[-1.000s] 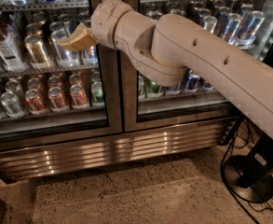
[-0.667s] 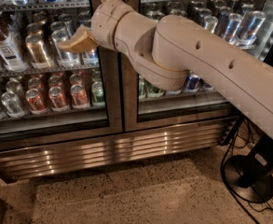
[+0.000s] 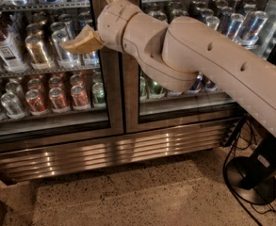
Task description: Open left fridge door
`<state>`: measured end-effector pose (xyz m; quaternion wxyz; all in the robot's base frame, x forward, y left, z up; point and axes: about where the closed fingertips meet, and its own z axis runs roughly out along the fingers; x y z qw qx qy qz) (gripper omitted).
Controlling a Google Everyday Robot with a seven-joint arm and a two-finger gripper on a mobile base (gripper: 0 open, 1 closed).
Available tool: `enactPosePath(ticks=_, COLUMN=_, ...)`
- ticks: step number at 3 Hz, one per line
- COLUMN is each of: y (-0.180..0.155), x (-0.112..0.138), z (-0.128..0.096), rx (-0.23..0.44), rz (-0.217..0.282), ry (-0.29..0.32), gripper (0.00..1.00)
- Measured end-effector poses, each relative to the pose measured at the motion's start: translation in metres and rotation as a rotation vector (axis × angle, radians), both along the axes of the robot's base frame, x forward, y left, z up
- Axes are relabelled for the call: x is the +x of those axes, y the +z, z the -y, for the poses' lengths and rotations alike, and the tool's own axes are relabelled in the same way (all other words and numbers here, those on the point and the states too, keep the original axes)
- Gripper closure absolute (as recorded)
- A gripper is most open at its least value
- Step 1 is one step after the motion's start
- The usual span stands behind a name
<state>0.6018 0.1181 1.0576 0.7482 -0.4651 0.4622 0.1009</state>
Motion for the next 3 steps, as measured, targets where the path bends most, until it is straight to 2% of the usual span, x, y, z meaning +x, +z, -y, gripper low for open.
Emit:
enactPosePath(ticks=1, y=0.000, x=0.000, z=0.000, rx=0.000, rz=0.000, ry=0.000, gripper=0.00)
enactPosePath(ticks=2, y=0.000, x=0.000, z=-0.006, rx=0.076, rz=-0.013, ry=0.061, gripper=0.00)
enactPosePath(ticks=3, y=-0.014, x=0.005, z=-0.009, rx=0.116, rz=-0.047, ry=0.089, gripper=0.00)
